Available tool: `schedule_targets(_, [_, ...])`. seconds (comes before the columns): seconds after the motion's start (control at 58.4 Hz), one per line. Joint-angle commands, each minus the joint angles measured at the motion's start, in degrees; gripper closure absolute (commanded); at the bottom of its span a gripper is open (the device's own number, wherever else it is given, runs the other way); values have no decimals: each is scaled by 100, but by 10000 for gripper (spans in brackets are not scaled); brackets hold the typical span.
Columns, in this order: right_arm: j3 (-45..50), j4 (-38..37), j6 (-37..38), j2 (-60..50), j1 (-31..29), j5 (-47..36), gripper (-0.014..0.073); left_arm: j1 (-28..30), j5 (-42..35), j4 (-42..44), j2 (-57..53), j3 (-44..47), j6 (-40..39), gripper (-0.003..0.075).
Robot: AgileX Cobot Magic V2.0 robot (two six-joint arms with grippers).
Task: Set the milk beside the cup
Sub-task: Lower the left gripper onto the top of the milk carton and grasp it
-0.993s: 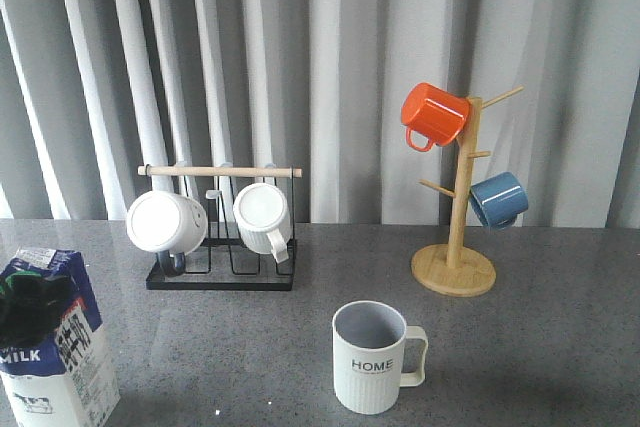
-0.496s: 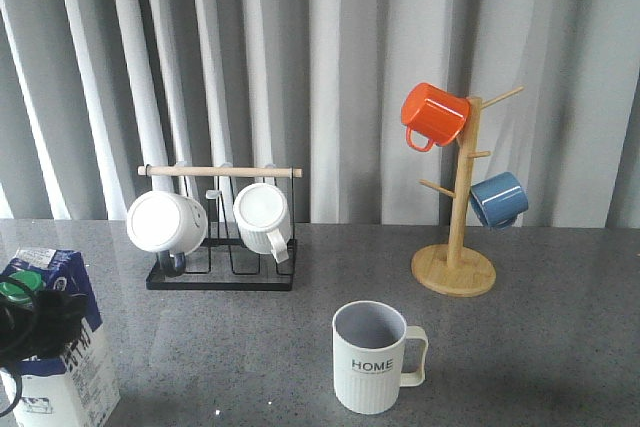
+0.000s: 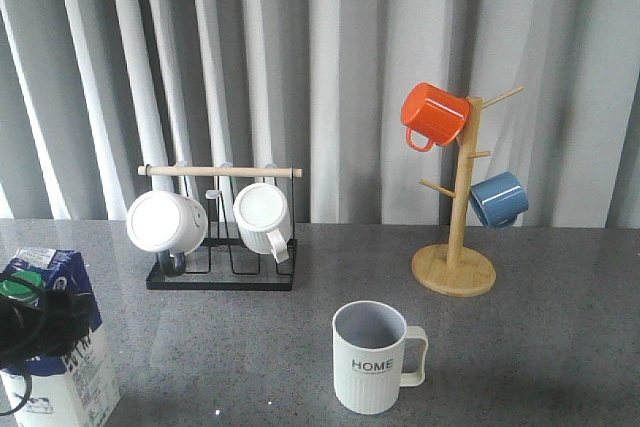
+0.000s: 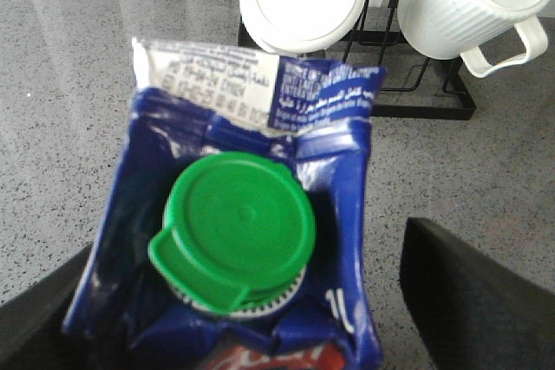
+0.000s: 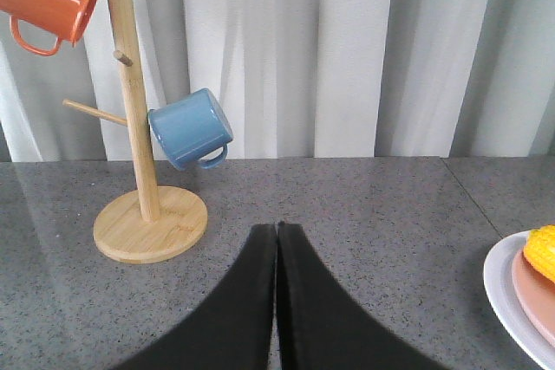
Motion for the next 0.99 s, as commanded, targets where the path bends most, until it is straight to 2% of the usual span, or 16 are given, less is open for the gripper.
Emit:
schedule_targets(0.0, [-180, 2, -24, -106, -44, -186, 603, -29, -484, -33, -122, -203, -47, 127])
schedule_targets(0.445, [-180, 2, -24, -106, -44, -186, 603, -29, -689, 2, -122, -203, -36, 127])
schedule_targets(0.976, [-180, 2, -24, -106, -44, -186, 603, -29, -486, 168, -28, -178, -103, 135])
